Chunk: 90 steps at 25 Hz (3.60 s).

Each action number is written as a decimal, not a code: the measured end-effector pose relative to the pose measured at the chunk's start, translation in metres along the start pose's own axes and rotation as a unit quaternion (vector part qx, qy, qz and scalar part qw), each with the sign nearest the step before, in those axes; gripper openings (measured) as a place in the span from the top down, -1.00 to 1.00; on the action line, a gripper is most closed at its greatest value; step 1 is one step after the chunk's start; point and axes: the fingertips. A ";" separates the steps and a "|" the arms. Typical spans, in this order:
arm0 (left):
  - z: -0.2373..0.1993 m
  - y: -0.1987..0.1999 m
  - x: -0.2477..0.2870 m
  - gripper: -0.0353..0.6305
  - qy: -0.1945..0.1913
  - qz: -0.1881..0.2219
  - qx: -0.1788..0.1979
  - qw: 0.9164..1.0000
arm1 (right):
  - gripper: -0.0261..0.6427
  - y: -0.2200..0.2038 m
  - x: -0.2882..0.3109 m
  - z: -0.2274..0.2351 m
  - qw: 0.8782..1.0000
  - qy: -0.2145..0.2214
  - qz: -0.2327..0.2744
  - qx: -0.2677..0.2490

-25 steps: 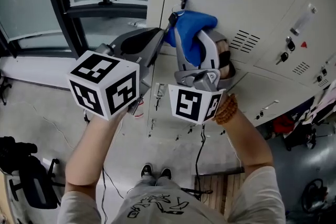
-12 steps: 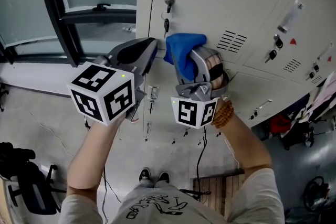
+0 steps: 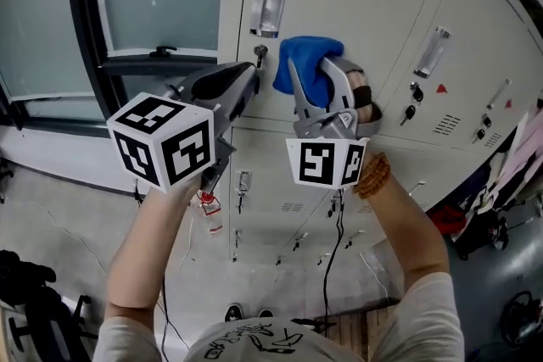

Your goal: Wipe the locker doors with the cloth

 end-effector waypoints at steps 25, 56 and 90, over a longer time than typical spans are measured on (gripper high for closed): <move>0.044 0.129 0.039 0.89 -0.024 0.046 0.120 0.991 | 0.83 0.037 0.090 0.241 0.992 -0.115 0.029 0.042; 0.057 -0.042 0.050 0.89 -0.017 -0.052 0.058 0.997 | 0.83 -0.052 -0.048 -0.026 0.998 -0.035 -0.015 0.042; 0.077 0.102 0.057 0.89 -0.045 0.046 0.122 0.990 | 0.83 -0.040 0.034 0.231 0.992 -0.122 -0.024 0.009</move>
Point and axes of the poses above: the fingertips, and each gripper's own axes: x forward along the fingers, z to its right, y out of its top, and after that the axes turned 3 degrees about -z, right-handed
